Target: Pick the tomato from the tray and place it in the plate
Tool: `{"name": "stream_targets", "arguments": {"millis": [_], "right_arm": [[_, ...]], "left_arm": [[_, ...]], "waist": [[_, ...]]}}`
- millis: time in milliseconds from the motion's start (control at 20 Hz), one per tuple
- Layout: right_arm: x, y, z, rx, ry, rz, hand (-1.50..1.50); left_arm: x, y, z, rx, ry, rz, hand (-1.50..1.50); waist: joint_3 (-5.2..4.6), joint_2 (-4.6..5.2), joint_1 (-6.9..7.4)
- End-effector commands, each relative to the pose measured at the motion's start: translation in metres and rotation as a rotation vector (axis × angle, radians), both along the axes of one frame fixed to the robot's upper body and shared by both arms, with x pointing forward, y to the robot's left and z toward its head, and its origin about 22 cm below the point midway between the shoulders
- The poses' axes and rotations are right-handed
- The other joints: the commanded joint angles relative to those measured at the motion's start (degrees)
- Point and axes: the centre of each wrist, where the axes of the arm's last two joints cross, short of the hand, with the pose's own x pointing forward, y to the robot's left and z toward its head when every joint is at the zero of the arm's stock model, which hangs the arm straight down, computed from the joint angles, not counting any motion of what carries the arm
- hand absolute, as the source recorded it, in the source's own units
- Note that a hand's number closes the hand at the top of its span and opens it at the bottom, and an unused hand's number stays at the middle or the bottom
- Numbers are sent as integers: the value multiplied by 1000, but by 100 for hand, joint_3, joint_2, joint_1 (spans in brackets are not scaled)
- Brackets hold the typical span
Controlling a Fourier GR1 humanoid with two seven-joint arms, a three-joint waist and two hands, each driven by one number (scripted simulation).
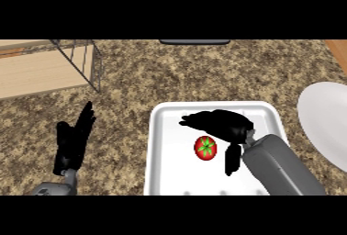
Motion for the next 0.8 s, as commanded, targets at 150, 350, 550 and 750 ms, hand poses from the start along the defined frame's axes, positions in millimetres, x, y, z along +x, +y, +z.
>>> {"name": "stream_targets", "arguments": {"millis": [150, 350, 550, 750], "right_arm": [[-4, 19, -18, -15, -7, 28, -150], [14, 19, -21, -9, -71, 81, 150], [13, 8, -20, 28, -128, 62, 150], [13, -9, -33, 37, -206, 23, 150]], "left_arm": [[4, -1, -4, -6, -2, -14, 0], [13, -8, 0, 16, 14, -13, 0], [-4, -4, 8, 2, 3, -3, 0], [3, 2, 8, -12, -3, 0, 0]], "waist": [[-3, 3, -2], [-2, 12, 10], [-2, 4, 10], [-2, 8, 12]]}}
